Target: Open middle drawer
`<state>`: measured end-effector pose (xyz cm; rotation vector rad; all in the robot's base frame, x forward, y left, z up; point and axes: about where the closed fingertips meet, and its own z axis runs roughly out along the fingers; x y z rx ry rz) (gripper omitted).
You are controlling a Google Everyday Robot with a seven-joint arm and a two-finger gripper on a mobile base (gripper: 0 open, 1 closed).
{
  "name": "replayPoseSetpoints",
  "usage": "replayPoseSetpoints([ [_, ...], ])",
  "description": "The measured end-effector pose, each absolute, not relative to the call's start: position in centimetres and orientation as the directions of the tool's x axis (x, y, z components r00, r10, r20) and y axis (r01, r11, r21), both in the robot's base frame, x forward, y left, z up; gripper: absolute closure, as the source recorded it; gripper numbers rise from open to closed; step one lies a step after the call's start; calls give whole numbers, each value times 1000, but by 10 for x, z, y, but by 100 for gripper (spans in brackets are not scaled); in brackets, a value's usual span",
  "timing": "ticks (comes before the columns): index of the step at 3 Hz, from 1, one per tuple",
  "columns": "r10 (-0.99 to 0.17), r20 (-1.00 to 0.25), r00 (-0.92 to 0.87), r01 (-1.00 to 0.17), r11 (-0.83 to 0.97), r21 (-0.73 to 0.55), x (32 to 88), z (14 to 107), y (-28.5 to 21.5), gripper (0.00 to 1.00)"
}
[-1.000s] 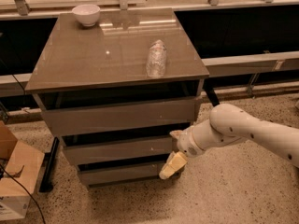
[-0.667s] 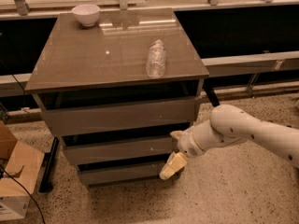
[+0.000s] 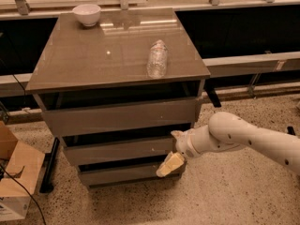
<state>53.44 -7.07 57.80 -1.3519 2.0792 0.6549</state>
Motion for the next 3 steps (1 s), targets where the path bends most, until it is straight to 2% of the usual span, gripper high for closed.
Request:
replayPoseSetpoints([
  [3, -616, -703, -355, -903, 421, 87, 602, 508, -65, 0],
])
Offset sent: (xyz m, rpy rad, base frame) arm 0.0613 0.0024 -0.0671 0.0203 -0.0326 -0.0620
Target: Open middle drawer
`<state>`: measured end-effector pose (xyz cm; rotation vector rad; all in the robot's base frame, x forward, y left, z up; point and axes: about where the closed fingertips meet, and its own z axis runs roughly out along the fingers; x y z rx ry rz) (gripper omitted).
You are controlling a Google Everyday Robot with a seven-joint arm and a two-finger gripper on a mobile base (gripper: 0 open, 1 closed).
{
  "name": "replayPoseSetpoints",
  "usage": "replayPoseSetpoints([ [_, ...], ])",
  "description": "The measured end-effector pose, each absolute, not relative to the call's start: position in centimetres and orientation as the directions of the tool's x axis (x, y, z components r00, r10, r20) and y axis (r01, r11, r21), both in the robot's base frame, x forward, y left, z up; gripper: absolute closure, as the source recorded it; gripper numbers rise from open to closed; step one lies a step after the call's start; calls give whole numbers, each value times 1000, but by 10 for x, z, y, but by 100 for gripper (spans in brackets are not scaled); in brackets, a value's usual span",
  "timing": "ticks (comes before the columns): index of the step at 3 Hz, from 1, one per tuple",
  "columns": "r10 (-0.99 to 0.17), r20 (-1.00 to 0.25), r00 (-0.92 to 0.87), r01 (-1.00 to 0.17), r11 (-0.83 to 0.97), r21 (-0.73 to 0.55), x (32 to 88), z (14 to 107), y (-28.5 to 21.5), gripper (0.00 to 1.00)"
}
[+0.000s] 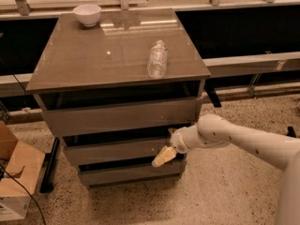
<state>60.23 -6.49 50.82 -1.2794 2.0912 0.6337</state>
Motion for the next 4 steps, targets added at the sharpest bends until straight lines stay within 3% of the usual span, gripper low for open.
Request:
replayPoseSetpoints([
  [3, -603, -674, -427, -873, 469, 134, 649, 462, -72, 0],
  [4, -618, -635, -463, -862, 482, 159, 642, 451, -73, 18],
])
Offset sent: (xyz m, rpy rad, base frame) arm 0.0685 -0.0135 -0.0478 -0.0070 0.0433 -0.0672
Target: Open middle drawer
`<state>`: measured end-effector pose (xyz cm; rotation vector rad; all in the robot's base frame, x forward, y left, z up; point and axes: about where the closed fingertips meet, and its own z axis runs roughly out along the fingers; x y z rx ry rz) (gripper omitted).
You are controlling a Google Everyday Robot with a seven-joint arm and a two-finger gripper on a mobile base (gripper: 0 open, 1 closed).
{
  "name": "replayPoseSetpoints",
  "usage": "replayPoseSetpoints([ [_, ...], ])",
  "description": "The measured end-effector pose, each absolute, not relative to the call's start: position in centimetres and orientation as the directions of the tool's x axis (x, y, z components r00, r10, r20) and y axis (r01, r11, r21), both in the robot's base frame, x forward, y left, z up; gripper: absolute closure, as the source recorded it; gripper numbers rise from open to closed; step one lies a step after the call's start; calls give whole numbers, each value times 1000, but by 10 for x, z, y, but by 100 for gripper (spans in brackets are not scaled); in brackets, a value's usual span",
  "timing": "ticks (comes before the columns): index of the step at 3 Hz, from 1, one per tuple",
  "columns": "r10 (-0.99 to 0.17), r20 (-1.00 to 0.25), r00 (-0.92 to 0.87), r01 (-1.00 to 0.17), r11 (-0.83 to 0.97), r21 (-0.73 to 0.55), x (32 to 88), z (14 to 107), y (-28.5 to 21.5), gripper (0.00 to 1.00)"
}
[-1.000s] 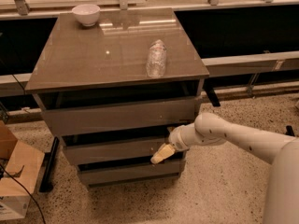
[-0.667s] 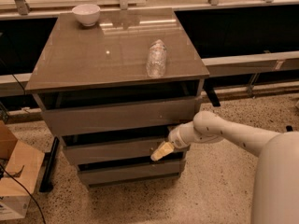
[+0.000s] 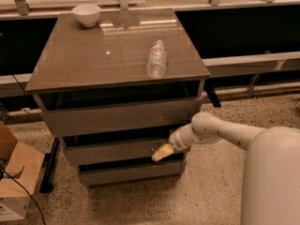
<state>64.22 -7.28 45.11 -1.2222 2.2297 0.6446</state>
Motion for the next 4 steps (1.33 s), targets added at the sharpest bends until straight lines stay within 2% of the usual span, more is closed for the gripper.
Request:
replayPoseSetpoints([
  [2, -628, -615, -478, -857, 488, 168, 635, 453, -73, 64],
  [3, -628, -615, -478, -857, 488, 168, 637, 455, -73, 53],
  [4, -628, -615, -478, -857, 488, 168, 637, 455, -73, 29],
])
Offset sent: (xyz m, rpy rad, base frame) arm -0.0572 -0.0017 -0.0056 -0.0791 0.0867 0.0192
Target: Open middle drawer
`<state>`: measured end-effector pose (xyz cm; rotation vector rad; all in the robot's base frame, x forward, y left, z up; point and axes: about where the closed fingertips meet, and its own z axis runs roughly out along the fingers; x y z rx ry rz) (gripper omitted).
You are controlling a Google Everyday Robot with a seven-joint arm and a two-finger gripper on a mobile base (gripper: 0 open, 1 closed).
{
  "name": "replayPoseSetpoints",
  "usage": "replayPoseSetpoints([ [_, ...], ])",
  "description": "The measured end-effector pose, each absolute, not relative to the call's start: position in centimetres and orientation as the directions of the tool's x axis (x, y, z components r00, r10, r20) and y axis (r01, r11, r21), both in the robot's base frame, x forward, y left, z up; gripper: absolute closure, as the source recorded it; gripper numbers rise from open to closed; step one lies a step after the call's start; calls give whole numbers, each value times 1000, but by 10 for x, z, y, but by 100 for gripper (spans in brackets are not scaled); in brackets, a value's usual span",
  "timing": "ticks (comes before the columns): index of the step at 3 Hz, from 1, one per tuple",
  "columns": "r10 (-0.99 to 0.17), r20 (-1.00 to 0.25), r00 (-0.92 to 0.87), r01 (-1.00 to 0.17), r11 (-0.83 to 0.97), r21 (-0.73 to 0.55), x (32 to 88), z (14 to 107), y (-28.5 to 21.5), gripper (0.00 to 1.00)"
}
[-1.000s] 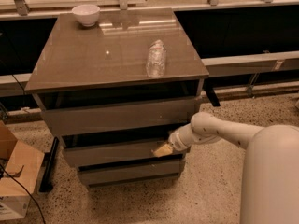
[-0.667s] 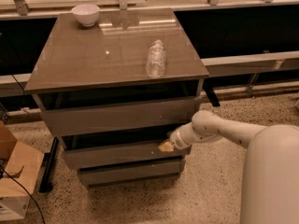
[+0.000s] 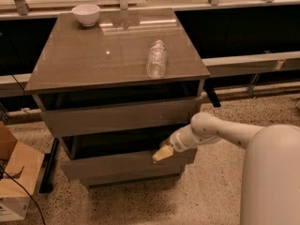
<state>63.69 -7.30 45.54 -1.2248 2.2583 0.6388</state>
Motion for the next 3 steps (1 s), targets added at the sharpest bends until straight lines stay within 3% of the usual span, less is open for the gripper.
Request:
replayPoseSetpoints([
  [1, -628, -614, -478, -857, 488, 167, 637, 455, -73, 6],
  [2, -647, -597, -474, -862, 480, 164, 636, 453, -71, 0],
  [3, -693, -537, -482, -868, 463, 181, 634, 444, -74, 0],
])
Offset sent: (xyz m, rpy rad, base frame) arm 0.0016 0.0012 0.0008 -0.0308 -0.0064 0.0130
